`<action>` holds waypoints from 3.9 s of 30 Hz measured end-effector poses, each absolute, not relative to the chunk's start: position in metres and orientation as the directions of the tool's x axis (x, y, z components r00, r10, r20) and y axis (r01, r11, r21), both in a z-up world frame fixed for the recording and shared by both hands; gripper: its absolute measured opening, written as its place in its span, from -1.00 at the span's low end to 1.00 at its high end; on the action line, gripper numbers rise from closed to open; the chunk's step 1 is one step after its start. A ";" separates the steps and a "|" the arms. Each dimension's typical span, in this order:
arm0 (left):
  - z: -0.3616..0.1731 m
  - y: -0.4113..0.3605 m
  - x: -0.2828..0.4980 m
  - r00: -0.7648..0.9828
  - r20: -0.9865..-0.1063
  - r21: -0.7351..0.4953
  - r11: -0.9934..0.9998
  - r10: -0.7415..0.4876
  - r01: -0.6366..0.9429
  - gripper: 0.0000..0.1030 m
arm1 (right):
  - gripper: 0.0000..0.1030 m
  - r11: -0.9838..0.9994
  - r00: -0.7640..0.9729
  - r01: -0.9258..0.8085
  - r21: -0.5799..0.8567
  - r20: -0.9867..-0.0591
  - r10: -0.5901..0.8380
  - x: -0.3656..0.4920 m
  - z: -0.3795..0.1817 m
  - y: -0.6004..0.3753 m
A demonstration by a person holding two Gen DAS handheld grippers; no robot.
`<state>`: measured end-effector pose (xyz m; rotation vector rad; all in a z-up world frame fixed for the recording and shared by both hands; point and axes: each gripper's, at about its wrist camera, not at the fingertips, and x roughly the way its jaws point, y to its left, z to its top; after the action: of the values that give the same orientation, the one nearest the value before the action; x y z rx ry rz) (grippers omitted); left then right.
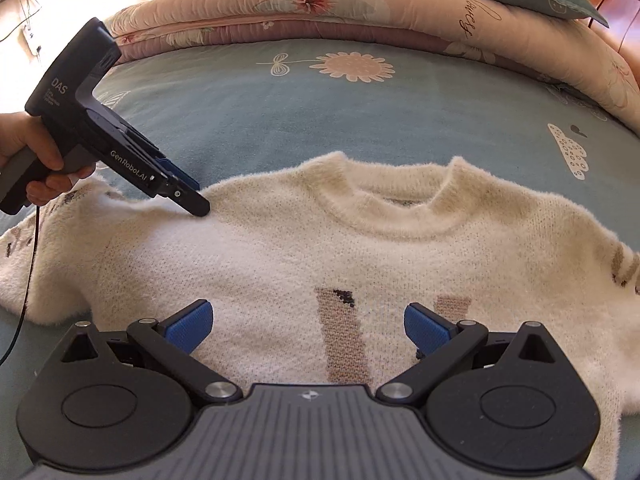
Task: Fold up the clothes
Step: 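Grasp the sweater side edge beside the folded sleeve with the left gripper, then fold the side edge over the body with the left gripper and release, then smooth the folded side with the left gripper while the right gripper presses the body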
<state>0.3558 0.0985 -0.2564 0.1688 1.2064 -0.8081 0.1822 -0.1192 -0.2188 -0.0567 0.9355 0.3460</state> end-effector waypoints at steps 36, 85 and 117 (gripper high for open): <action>-0.225 0.204 0.165 0.451 -0.805 -0.458 0.887 -0.385 -0.061 -0.51 | 1.00 0.904 0.505 -0.394 0.169 -0.781 0.366 0.157 -0.205 -0.085; -0.241 0.262 0.076 0.587 -0.797 -0.426 0.820 -0.141 -0.382 -0.50 | -0.24 0.734 0.420 -0.679 -0.020 -0.830 0.366 0.111 -0.236 0.037; -0.239 0.178 0.181 0.587 -0.798 -0.019 0.979 -0.138 0.205 -0.05 | -0.25 0.772 0.359 -0.608 0.186 -0.802 0.477 0.165 -0.230 0.016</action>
<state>0.1810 0.1781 -0.2393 0.0777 0.9228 -0.2001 0.1647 0.0159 -0.2300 -0.1518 0.9783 0.7029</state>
